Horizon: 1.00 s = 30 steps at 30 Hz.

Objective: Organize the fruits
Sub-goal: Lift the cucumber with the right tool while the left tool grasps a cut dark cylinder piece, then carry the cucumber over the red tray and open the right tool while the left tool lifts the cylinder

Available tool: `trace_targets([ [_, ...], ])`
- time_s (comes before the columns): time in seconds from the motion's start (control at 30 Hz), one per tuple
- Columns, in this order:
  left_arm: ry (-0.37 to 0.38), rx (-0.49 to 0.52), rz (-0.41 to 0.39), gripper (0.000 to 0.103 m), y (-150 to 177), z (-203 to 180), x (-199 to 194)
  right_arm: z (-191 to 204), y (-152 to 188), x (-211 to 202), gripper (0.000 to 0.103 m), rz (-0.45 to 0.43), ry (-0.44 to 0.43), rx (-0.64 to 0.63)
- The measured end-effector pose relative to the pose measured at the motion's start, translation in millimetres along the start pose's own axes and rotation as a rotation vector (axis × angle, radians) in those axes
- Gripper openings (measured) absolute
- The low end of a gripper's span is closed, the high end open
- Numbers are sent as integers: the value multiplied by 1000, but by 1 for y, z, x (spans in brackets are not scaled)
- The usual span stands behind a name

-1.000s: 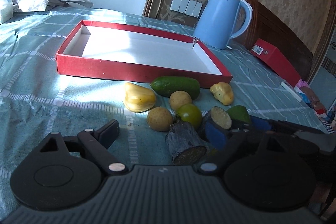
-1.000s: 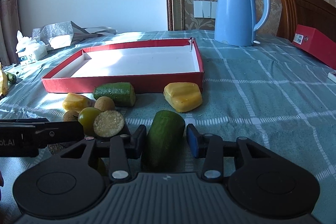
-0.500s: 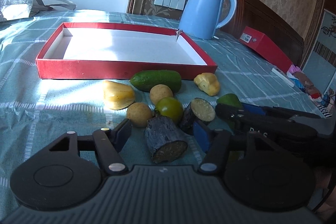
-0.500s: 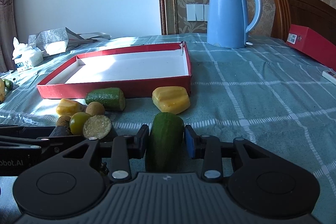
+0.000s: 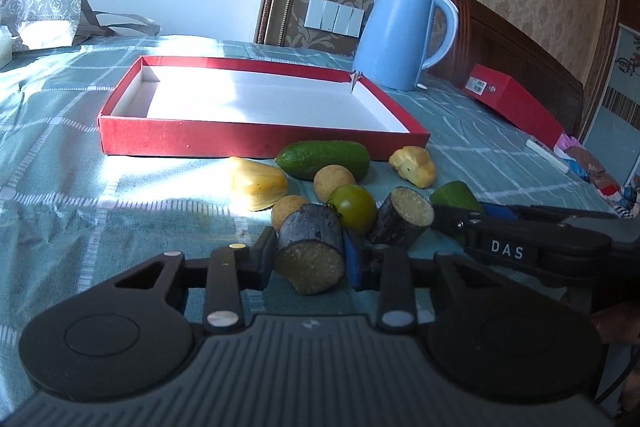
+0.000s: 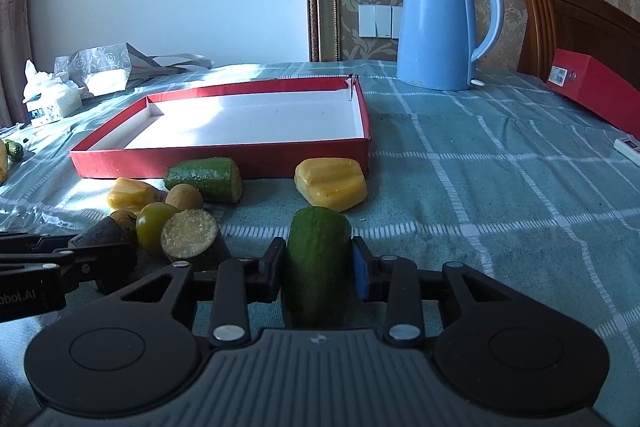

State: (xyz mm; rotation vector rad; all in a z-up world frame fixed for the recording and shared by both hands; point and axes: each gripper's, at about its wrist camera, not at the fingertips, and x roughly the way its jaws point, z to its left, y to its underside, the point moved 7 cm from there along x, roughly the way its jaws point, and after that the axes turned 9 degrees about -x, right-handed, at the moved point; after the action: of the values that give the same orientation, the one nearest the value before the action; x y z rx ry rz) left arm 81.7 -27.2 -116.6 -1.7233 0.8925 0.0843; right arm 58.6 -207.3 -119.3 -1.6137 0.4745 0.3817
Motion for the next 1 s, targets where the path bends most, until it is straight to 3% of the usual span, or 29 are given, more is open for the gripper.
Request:
trace_targets([
  [0.17,9,-130,-91,31,-8,20,-13,-6,2,-4,31,-21,-3,51],
  [0.3,-5,-143,-138,31,-12,22,-18,-10,1,-5,31,-29,-10,87],
  [0.43,-55,-166,-198,31,-15,25,-25,-19,-8,-4,31,-71,45,162],
  [0.53,-66,-185,-240,31,-14,25,-32,-18,-9,0,31,-70,3,248],
  [0.73,-53,-190,-228,31,-16,27,-30,-30,-13,-8,31,-101,-7,293],
  [1.0,-71,-203,-241,31,-27,37,-38,-44,-63,-19,31,-201,-58,250],
])
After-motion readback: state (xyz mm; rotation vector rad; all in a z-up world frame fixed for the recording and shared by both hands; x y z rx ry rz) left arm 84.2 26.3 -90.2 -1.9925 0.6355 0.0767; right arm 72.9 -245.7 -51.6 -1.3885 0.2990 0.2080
